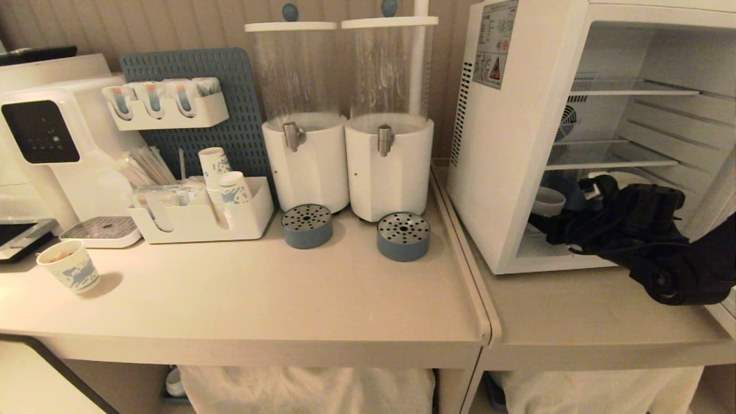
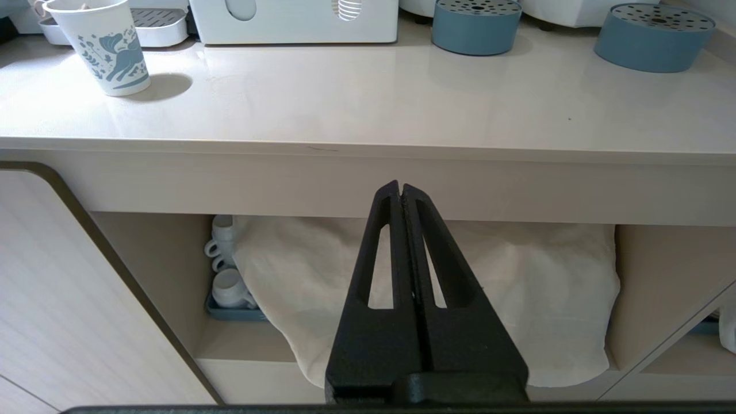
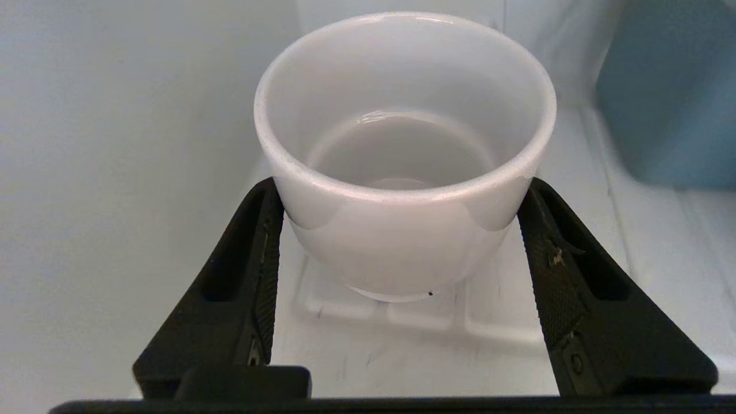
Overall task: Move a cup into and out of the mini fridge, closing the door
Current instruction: Take the ceramic cup out of the freezer
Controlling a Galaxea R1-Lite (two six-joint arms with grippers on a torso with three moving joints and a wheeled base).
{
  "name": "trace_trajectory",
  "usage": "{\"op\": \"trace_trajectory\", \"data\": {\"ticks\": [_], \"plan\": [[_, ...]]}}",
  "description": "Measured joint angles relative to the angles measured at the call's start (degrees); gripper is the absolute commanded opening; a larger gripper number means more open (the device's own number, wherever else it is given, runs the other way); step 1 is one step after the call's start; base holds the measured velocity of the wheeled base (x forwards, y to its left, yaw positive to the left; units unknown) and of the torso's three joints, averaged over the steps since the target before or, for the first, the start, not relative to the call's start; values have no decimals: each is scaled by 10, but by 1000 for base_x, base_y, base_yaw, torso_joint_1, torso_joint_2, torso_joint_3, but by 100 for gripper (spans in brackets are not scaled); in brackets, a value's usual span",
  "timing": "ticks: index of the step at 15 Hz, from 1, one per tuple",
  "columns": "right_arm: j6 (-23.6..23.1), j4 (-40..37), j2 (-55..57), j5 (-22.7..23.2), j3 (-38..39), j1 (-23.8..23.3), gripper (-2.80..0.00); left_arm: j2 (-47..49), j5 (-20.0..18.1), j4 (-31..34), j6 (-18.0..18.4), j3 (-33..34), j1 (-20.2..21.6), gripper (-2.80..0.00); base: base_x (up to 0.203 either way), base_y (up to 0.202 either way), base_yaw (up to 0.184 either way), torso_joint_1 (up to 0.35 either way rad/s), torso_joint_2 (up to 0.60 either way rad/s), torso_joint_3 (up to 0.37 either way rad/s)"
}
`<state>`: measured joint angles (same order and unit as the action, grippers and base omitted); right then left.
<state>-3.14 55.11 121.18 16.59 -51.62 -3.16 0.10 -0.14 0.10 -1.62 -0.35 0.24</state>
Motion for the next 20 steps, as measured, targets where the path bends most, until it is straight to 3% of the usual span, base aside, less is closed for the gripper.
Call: {"op": "trace_trajectory", "data": {"ticks": [14, 20], "plan": [[1, -3, -137, 14, 118, 0, -280, 0, 0, 1, 0, 0, 0, -280, 0, 0, 0, 0, 0, 0], [4, -36, -294, 15, 202, 1, -280, 0, 0, 1, 0, 0, 0, -280, 0, 0, 0, 0, 0, 0]]}}
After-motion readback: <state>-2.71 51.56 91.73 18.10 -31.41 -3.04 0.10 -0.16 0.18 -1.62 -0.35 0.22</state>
